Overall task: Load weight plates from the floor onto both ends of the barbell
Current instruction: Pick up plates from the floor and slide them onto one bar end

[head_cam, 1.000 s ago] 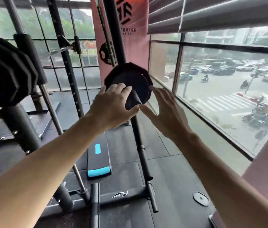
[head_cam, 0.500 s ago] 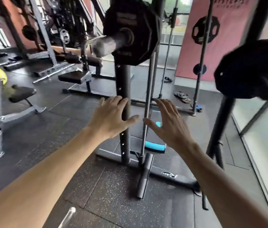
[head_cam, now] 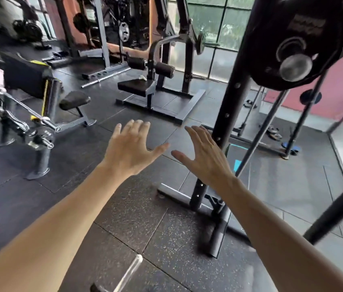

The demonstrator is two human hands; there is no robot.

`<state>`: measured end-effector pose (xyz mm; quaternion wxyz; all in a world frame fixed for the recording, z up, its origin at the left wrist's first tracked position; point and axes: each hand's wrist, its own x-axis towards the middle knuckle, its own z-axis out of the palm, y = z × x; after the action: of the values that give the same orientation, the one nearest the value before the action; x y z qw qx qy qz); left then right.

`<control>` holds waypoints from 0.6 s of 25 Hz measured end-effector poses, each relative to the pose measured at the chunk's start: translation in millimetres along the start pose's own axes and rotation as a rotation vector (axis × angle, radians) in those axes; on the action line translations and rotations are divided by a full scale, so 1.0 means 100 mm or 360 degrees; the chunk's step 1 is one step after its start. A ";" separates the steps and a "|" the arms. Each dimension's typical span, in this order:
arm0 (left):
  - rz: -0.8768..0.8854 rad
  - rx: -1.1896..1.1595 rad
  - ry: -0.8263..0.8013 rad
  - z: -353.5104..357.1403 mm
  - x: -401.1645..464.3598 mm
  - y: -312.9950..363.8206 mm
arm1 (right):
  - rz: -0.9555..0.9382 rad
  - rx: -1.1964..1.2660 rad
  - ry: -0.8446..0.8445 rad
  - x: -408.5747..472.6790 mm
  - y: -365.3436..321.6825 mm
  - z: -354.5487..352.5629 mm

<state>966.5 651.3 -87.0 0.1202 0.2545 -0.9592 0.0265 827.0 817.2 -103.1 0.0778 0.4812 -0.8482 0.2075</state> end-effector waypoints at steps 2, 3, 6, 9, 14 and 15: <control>-0.0028 -0.0010 -0.0010 0.09 0.08 -0.19 | 0.0004 -0.0004 -0.0006 0.22 -0.08 0.11; -0.0037 -0.0013 -0.0018 0.14 0.13 -0.26 | 0.0016 0.0001 0.0002 0.33 -0.09 0.17; -0.0058 -0.0027 -0.0035 0.29 0.34 -0.40 | 0.0047 0.0013 0.0000 0.67 -0.06 0.36; -0.0072 -0.0034 -0.0017 0.43 0.65 -0.50 | 0.0025 0.0004 0.0003 0.99 0.01 0.49; -0.0132 -0.0069 0.0077 0.54 1.23 -0.66 | -0.0018 0.0047 0.0007 1.54 0.24 0.54; -0.0146 -0.0077 0.0093 0.56 1.37 -0.69 | -0.0026 0.0042 -0.0009 1.67 0.30 0.55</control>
<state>873.6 518.7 -108.5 0.1552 0.2944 -0.9430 0.0052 717.9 676.6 -106.1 0.0707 0.4897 -0.8416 0.2165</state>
